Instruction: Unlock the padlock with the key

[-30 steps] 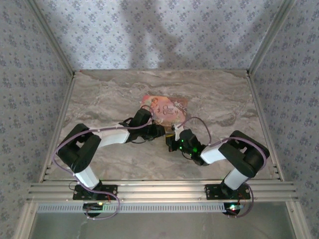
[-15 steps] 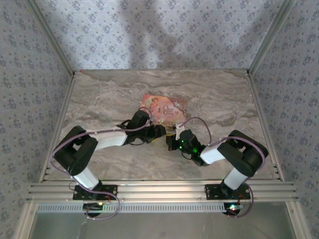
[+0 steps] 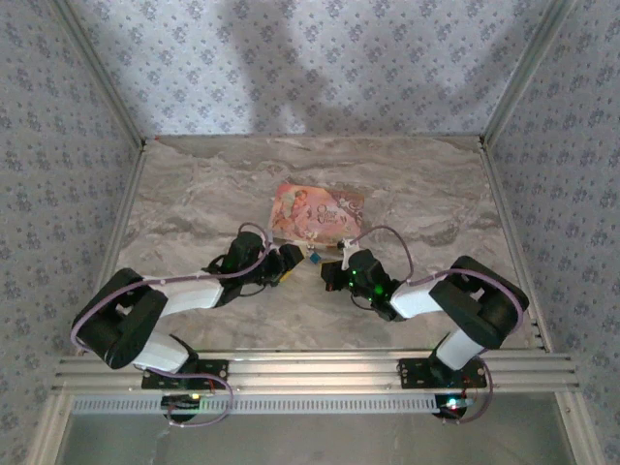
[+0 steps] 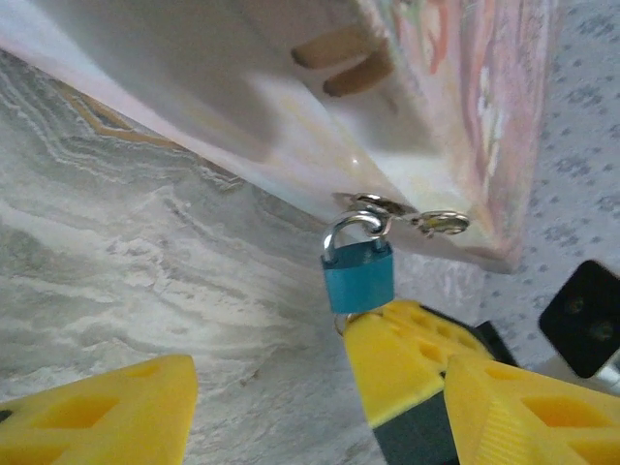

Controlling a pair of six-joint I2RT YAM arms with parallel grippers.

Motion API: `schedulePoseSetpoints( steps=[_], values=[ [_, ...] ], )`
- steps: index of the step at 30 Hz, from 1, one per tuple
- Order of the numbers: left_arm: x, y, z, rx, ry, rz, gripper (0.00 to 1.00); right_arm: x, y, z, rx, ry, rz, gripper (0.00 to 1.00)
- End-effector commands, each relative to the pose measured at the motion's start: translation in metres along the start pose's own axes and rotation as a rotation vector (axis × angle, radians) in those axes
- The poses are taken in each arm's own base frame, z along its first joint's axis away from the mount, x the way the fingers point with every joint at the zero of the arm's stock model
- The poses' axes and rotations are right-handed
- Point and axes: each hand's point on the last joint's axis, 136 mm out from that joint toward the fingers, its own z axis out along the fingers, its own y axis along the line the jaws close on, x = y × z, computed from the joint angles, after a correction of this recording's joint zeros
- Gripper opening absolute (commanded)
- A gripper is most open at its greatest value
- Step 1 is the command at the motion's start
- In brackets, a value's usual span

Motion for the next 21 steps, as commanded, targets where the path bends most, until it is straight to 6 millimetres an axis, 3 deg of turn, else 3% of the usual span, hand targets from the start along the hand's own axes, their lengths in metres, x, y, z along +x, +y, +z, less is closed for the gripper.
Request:
schedulePoseSetpoints(
  steps=[1, 21],
  values=[
    [-0.010, -0.026, -0.002, 0.109, -0.049, -0.023, 0.67, -0.011, 0.014, -0.001, -0.033, -0.006, 0.072, 0.00],
    [-0.003, -0.017, 0.025, 0.097, -0.008, -0.147, 0.52, -0.014, 0.028, 0.006, -0.057, 0.068, 0.224, 0.00]
  ],
)
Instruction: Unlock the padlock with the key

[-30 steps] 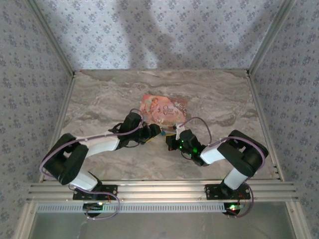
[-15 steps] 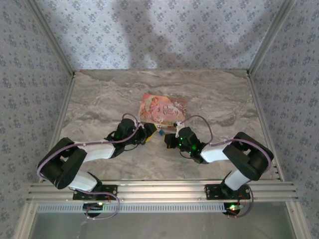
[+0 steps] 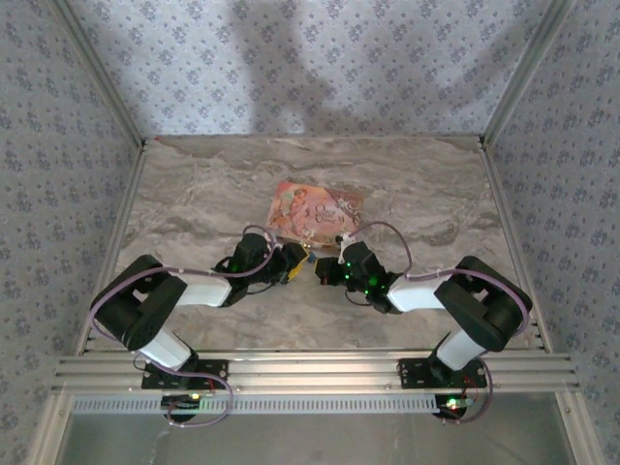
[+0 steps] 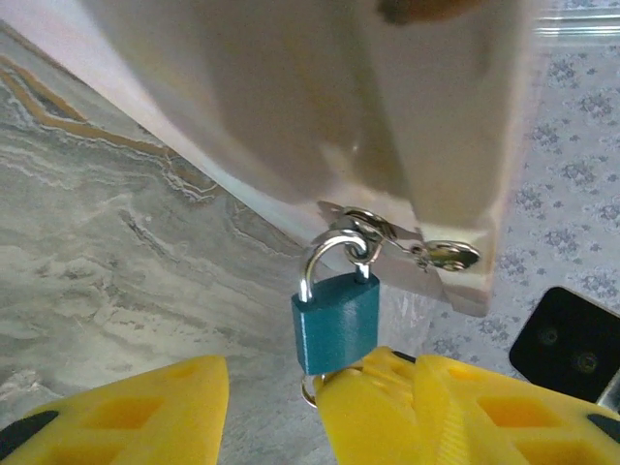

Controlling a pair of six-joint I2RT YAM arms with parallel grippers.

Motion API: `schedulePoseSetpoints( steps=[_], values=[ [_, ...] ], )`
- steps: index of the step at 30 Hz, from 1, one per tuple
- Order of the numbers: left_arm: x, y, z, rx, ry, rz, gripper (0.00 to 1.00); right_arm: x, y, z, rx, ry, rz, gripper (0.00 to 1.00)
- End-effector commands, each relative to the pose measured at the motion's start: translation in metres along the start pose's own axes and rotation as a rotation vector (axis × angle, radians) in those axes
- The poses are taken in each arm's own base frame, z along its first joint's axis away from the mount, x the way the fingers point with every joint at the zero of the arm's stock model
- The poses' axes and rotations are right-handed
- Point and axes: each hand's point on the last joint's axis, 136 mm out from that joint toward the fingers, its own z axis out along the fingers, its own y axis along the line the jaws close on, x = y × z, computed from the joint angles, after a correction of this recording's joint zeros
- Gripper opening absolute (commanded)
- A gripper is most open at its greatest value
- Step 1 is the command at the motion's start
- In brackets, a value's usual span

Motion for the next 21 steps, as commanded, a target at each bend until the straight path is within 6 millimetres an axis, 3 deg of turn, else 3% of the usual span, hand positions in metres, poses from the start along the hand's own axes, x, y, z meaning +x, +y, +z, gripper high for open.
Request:
schedulePoseSetpoints(
  steps=[1, 21],
  values=[
    [-0.002, -0.016, 0.006, 0.046, -0.010, -0.009, 0.51, -0.009, 0.015, 0.000, -0.039, -0.004, 0.044, 0.00],
    [-0.009, -0.012, 0.025, 0.066, -0.042, -0.044, 0.37, -0.009, 0.017, 0.003, -0.050, 0.008, 0.075, 0.00]
  ],
)
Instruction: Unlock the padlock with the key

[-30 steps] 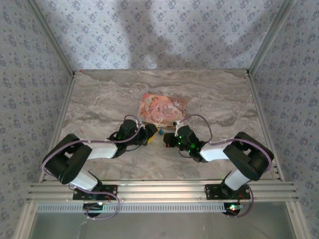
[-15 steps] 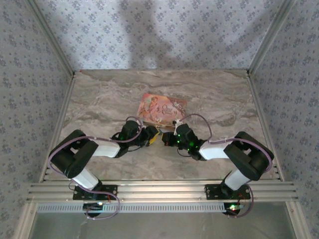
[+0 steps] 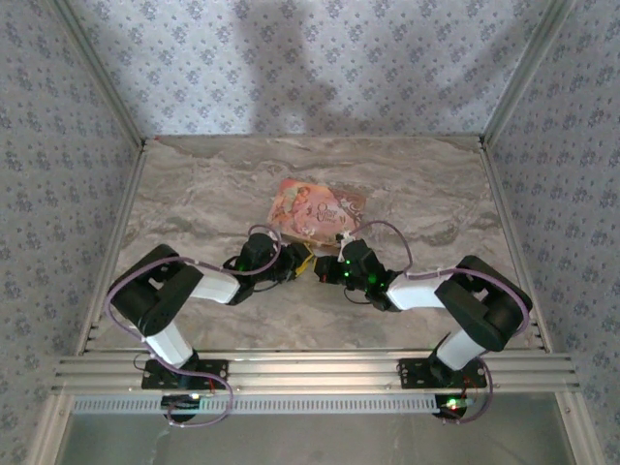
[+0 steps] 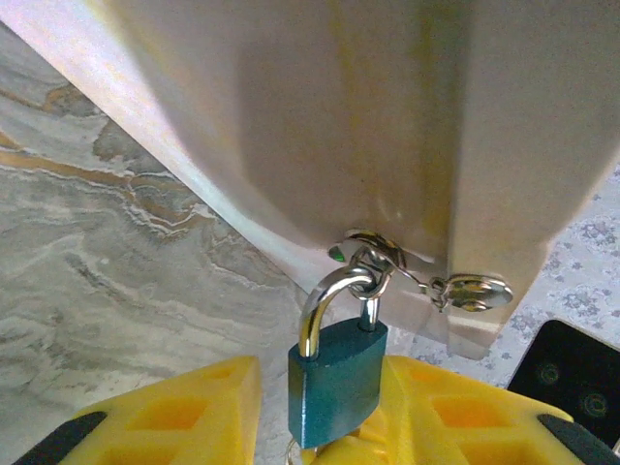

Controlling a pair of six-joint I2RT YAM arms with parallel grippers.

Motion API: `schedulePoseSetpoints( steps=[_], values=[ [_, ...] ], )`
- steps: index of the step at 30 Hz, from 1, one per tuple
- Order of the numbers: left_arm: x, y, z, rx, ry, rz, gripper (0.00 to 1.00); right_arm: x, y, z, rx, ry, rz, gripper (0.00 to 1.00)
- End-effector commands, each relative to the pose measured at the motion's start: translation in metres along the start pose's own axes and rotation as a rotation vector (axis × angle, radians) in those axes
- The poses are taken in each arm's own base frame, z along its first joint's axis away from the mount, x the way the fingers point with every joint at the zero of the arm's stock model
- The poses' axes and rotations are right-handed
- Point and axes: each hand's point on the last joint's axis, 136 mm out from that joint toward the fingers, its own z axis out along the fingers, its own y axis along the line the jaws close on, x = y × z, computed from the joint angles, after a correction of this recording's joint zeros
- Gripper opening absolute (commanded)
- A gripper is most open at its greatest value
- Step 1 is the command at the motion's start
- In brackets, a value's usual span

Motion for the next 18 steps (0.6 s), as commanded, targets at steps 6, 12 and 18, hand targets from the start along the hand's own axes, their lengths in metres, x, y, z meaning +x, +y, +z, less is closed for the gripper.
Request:
schedulePoseSetpoints(
  steps=[6, 12, 18],
  values=[
    [-0.002, -0.006, 0.010, 0.028, -0.021, -0.014, 0.33, -0.012, 0.018, 0.001, -0.060, -0.017, 0.040, 0.00],
    [-0.001, -0.002, 0.011, 0.016, -0.024, -0.016, 0.22, -0.016, 0.020, -0.001, -0.077, -0.022, 0.070, 0.00],
    [-0.001, -0.003, 0.010, 0.004, -0.026, -0.008, 0.15, -0.017, 0.018, -0.005, -0.081, -0.021, 0.062, 0.08]
  ],
)
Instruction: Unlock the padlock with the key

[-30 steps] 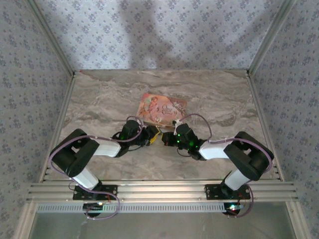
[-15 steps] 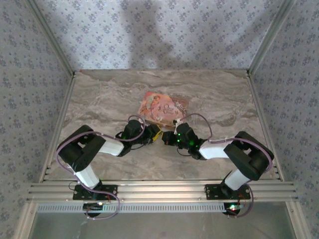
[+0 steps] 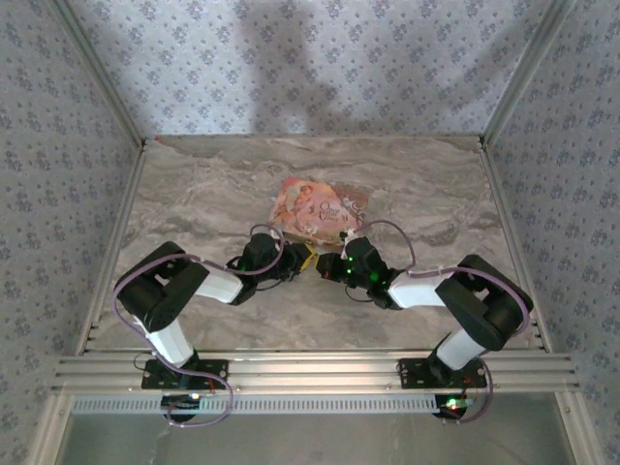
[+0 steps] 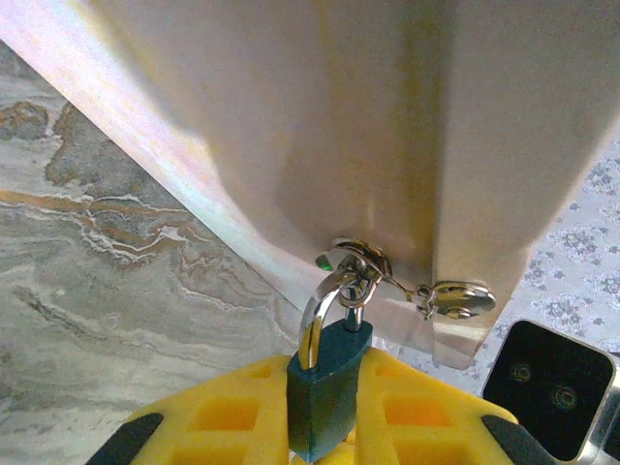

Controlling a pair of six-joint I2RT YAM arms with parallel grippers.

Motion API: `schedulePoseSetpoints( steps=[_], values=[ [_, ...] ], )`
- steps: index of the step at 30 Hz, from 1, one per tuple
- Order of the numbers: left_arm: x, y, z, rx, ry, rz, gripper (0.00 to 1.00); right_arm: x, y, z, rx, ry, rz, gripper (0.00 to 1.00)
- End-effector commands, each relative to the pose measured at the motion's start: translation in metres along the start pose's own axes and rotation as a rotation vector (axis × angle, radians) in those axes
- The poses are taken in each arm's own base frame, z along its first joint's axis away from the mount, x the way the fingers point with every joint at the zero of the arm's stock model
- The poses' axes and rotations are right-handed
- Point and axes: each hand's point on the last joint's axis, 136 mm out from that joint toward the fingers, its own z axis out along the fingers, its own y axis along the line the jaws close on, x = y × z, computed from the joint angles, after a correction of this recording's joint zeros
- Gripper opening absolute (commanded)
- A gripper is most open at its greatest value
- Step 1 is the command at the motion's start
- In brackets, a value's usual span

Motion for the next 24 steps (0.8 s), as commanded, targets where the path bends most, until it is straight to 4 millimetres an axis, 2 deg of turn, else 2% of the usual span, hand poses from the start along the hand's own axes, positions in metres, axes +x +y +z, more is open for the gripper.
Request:
schedulePoseSetpoints(
  steps=[1, 7, 16, 20, 24],
  values=[
    [0.001, 0.002, 0.003, -0.031, -0.007, 0.006, 0.15, -0.008, 0.020, -0.005, -0.070, -0.020, -0.018, 0.11],
    [0.001, -0.002, 0.001, -0.036, -0.012, 0.017, 0.11, -0.008, 0.008, -0.013, -0.033, -0.039, -0.050, 0.24],
    [0.002, -0.004, 0.001, -0.036, -0.002, 0.012, 0.09, -0.018, -0.008, -0.035, 0.079, -0.095, -0.170, 0.37],
    [0.002, -0.003, 0.001, -0.043, 0.000, 0.002, 0.09, -0.030, -0.004, -0.051, 0.111, -0.132, -0.280, 0.45],
    [0.002, -0.001, -0.001, -0.055, -0.005, -0.016, 0.09, -0.044, 0.011, -0.068, 0.111, -0.173, -0.426, 0.56]
  ],
)
